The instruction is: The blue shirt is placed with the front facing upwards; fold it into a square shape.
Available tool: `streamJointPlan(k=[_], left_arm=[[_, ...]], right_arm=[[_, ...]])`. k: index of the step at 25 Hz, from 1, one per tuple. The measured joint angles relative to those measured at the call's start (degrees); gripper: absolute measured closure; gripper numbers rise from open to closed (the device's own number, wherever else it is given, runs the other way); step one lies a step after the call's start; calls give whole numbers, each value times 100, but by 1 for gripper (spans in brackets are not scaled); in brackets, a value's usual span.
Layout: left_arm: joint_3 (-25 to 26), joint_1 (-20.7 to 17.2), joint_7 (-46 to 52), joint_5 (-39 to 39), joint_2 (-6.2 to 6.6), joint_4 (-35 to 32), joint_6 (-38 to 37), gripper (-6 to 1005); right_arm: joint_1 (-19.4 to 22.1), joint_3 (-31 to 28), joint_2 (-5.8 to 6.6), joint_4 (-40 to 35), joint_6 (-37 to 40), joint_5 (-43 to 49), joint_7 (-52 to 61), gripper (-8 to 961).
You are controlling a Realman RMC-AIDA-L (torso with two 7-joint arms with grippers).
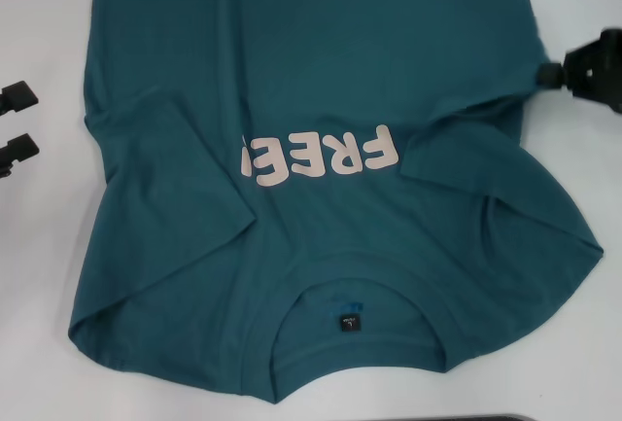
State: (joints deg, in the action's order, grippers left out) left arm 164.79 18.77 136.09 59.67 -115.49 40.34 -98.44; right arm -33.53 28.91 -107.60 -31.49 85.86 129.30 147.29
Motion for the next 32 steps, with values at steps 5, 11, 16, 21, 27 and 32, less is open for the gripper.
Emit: streamJointPlan(k=[5, 11, 16, 21, 27, 32], left_arm=[[0, 2, 6, 10, 0, 0, 3, 66], [0, -21, 14, 10, 0, 0, -1, 66], [0, -52, 14, 11, 5, 0, -1, 66], [0, -57, 10, 17, 0, 0, -1, 66], [0, -58, 5, 19, -10, 0, 1, 66], [0, -58, 2, 19, -9, 0, 1, 66]], right_arm=[[-308, 86, 45, -173, 94, -7, 90, 918], [-605, 424, 15, -124, -142, 215, 155, 917], [-664, 513, -58, -111, -408, 378, 171, 917], [-677, 524, -59, -71, -761, 389, 230, 917], [-773, 567, -71, 98, -1009, 393, 134, 916], [-893, 861, -117, 202, -1266, 394, 82, 916]])
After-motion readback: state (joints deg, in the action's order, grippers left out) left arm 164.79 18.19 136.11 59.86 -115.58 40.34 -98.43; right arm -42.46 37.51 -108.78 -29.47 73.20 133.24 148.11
